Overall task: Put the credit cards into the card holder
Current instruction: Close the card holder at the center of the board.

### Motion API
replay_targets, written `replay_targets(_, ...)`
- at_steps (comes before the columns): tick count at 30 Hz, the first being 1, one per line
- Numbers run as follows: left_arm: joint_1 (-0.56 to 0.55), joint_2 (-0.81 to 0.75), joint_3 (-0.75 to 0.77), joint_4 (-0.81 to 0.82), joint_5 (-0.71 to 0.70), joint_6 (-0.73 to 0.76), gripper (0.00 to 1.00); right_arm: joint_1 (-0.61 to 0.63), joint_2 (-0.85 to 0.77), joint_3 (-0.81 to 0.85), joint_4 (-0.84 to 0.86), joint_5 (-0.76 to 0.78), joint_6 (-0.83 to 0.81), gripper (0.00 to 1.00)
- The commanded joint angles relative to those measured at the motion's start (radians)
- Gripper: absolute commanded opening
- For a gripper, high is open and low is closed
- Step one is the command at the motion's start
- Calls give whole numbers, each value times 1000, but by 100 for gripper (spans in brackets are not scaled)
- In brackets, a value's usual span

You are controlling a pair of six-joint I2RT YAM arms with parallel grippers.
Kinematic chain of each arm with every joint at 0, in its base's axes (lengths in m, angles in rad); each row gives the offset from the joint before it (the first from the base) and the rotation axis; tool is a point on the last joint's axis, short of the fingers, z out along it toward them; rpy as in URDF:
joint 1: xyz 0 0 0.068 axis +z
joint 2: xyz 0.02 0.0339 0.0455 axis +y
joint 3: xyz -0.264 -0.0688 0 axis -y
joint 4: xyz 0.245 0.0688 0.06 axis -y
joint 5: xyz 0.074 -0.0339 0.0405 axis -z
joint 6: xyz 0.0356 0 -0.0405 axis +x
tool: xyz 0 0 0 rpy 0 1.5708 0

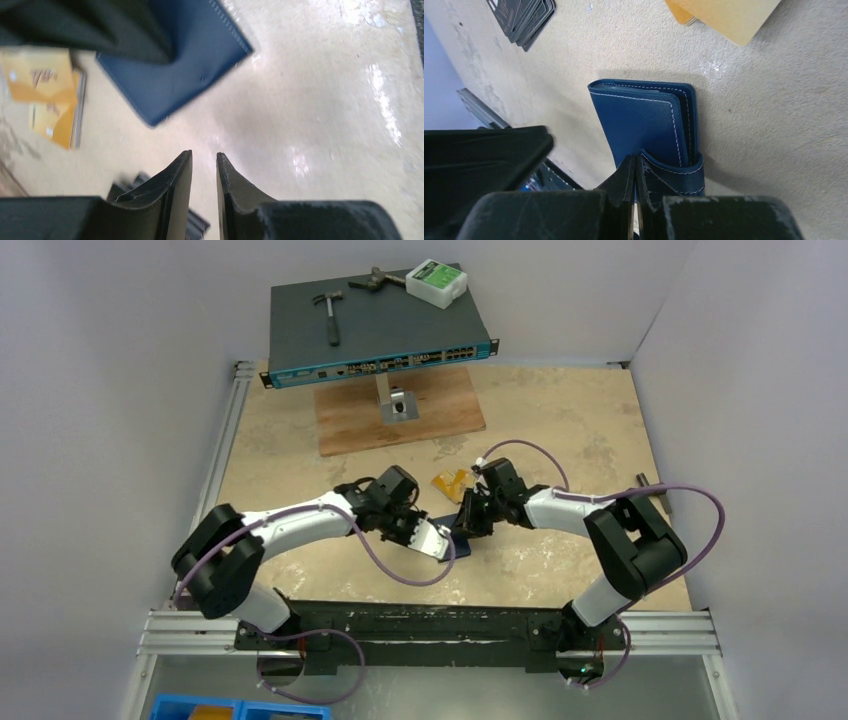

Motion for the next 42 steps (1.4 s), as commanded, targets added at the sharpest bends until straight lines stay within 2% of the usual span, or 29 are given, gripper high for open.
replay_targets(1,94,-137,37,-188,114,-89,25,-40,99,-137,-89,194,-31,0)
replay_targets(10,184,-239,87,-356,123,-158,26,-50,103,-198,-42,275,60,0)
replay_targets(14,238,-262,146,-416,144,-234,26,-50,119,-245,4,260,112,0)
replay_targets(15,256,-271,155,-416,149,-264,27,-50,108,-255,10,259,124,2)
replay_targets(19,323,-292,189,-432,159,-364,29,-50,30,-272,7,208,140,23)
replay_targets(22,371,-290,225,-472,161,-420,30,-50,-99,-231,-57,222,117,41)
replay_targets(25,418,-314,233,-488,160,-450,30,-49,-187,-158,-89,201,81,54)
replay_targets(27,436,-333,234,-502,153,-456,31,-50,-216,-111,-62,137,48,58)
replay_targets(34,516,-394,238,-554,113,-464,31,-40,-276,4,173,-168,18,60)
replay_targets(36,546,-412,240,-564,116,-469,50,-38,-286,45,214,-243,14,63)
replay_targets(39,589,-446,238,-564,131,-483,86,-38,-293,132,174,-280,-38,69)
replay_targets(40,603,-454,240,-564,138,-488,93,-38,-291,172,121,-274,-82,72)
replay_targets(42,649,-465,243,-556,152,-499,99,-41,-287,250,27,-234,-129,81)
